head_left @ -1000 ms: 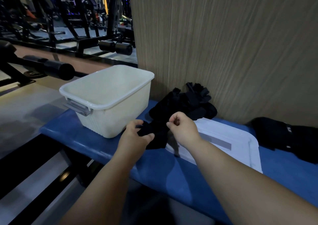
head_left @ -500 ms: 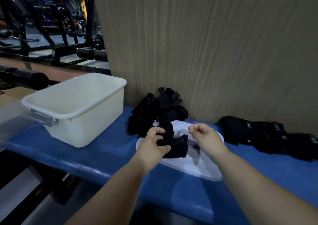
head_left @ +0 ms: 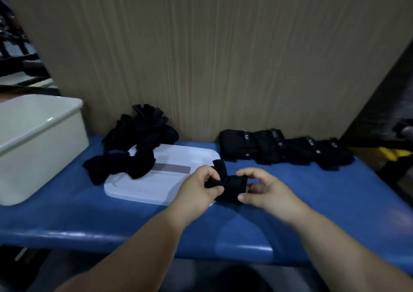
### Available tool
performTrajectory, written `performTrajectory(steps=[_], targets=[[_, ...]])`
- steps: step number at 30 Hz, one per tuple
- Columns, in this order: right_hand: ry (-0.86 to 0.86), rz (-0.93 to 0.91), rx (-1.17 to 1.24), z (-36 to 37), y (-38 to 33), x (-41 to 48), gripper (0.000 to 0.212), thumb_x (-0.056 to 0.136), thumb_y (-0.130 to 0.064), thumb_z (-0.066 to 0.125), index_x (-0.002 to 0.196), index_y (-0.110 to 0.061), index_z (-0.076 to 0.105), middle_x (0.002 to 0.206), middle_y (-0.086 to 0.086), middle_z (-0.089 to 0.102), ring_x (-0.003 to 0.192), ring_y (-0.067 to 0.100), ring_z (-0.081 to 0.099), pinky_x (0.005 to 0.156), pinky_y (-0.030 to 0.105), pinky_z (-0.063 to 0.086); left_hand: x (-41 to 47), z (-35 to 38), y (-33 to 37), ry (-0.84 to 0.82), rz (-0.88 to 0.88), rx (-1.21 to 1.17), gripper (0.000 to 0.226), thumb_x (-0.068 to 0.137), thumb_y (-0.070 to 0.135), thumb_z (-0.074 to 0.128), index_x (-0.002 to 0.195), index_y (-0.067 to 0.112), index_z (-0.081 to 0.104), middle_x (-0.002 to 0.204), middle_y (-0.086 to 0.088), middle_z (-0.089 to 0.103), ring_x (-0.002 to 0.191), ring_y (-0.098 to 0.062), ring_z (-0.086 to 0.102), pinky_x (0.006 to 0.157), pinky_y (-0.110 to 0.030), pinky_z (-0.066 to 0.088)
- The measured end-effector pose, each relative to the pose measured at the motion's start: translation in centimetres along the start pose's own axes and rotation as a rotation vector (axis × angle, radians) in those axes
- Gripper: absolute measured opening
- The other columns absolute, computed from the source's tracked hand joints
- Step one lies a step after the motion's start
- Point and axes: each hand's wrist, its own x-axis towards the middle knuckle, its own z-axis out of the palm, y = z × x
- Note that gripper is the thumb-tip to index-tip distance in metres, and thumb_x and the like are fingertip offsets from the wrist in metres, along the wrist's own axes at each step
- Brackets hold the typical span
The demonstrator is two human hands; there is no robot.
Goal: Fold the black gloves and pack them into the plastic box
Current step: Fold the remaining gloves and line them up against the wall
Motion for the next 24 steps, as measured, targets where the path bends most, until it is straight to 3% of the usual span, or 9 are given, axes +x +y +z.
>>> performTrajectory(steps=[3,6,9,11,14,19,24], targets=[[0.115,0.000,-0.021,-2.3,1.3,-1.3,0.028,0.082,0.003,0.069,0.094,-0.021,0.064,0.075,0.011,0.057,0.068,0.019,0.050,0.063,0.023,0.044,0.0,2.4,1.4,-0.093,0.009,-0.010,0.020,0.083,0.014,0.068,0.085,0.032,0.061,0.098,0.005,0.068,0.097,-0.014,0.063,0.087,-0.031,0.049],[0.213,-0.001,0.044,-4.6,2.2,-2.1,0.024,0.082,0.003,0.069,0.083,-0.021,0.066,0.073,0.011,0.058,0.069,0.021,0.050,0.068,0.031,0.043,0.2,3.8,3.0,-0.290,0.007,0.035,0.040,0.082,-0.002,0.060,0.103,0.032,0.060,0.106,0.003,0.067,0.100,-0.009,0.064,0.085,-0.026,0.049],[0.303,-0.006,0.137,-6.7,2.8,-2.4,0.024,0.082,0.002,0.069,0.079,-0.022,0.070,0.082,0.006,0.066,0.073,0.018,0.060,0.074,0.029,0.049,0.4,4.5,4.5,-0.418,0.073,0.197,0.046,0.081,-0.002,0.063,0.114,0.030,0.060,0.085,0.018,0.067,0.088,-0.003,0.065,0.081,-0.021,0.050],[0.287,-0.001,0.132,-7.4,3.1,-2.5,0.023,0.083,0.000,0.069,0.085,-0.024,0.072,0.093,0.006,0.068,0.078,0.015,0.063,0.076,0.026,0.052,0.6,5.1,4.6,-0.391,0.095,0.202,0.040,0.080,0.003,0.069,0.108,0.030,0.063,0.080,0.020,0.068,0.082,-0.006,0.066,0.081,-0.025,0.053],[0.205,0.005,0.111,-7.5,3.3,-2.8,0.027,0.086,0.002,0.064,0.092,-0.024,0.072,0.091,0.011,0.068,0.080,0.016,0.062,0.081,0.027,0.050,0.5,6.0,3.5,-0.307,0.105,0.146,0.023,0.075,0.015,0.075,0.089,0.031,0.065,0.082,0.014,0.068,0.082,-0.015,0.068,0.085,-0.037,0.054],[0.033,-0.045,-0.030,-7.7,3.8,-3.9,0.036,0.080,0.010,0.067,0.099,-0.019,0.072,0.098,0.009,0.061,0.087,0.016,0.063,0.091,0.030,0.051,0.4,6.9,1.4,-0.138,0.065,0.059,0.027,0.082,0.004,0.067,0.078,0.031,0.065,0.082,0.005,0.072,0.084,-0.018,0.071,0.085,-0.045,0.056],[0.093,-0.066,-0.259,-7.7,4.4,-4.4,0.024,0.068,-0.005,0.084,0.086,-0.018,0.073,0.094,0.002,0.058,0.074,0.010,0.061,0.076,0.022,0.052,0.2,7.9,1.0,-0.129,0.106,0.082,0.026,0.081,0.001,0.065,0.081,0.026,0.062,0.080,0.005,0.071,0.084,-0.019,0.069,0.083,-0.040,0.055]])
